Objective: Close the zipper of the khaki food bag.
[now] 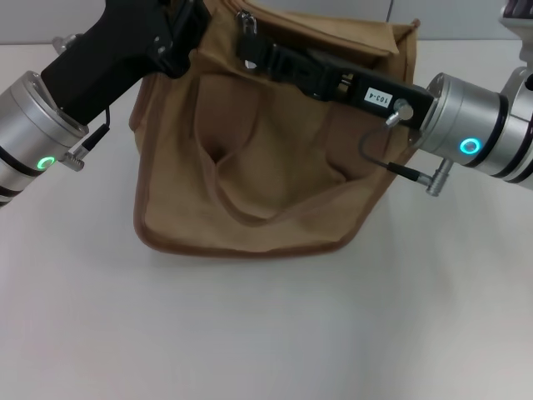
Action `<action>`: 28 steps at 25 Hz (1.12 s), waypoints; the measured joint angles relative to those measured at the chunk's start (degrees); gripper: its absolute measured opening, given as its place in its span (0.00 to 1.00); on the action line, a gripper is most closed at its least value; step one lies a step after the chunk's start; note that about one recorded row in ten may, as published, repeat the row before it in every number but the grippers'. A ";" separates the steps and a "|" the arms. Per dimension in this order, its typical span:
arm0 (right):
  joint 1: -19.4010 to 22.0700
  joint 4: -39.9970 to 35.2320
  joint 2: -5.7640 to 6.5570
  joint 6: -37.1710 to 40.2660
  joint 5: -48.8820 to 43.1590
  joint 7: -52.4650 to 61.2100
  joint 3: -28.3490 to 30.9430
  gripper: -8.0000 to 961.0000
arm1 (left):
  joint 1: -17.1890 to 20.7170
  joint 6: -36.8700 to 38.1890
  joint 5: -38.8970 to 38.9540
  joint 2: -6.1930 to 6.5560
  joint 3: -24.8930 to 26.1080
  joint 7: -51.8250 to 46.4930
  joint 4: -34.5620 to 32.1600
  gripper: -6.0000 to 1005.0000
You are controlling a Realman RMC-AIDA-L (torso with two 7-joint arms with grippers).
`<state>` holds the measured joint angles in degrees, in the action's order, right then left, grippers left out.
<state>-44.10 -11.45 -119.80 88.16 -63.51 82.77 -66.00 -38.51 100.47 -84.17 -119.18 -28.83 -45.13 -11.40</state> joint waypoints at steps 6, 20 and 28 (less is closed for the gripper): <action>0.70 0.01 0.00 0.45 -0.04 -1.73 0.32 0.09 | 0.00 0.00 0.02 0.00 0.00 0.04 0.05 0.06; 11.40 -2.23 0.49 0.97 0.07 -1.11 3.30 0.04 | 2.17 -0.22 0.17 0.00 1.55 0.05 -0.23 0.06; 20.15 -6.54 0.85 2.79 0.05 -1.11 7.15 0.07 | 3.49 -0.70 0.81 0.04 1.78 1.41 0.13 0.06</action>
<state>-23.96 -17.99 -118.95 90.95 -63.45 81.66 -58.85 -35.02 99.77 -83.36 -119.14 -27.05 -43.72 -11.27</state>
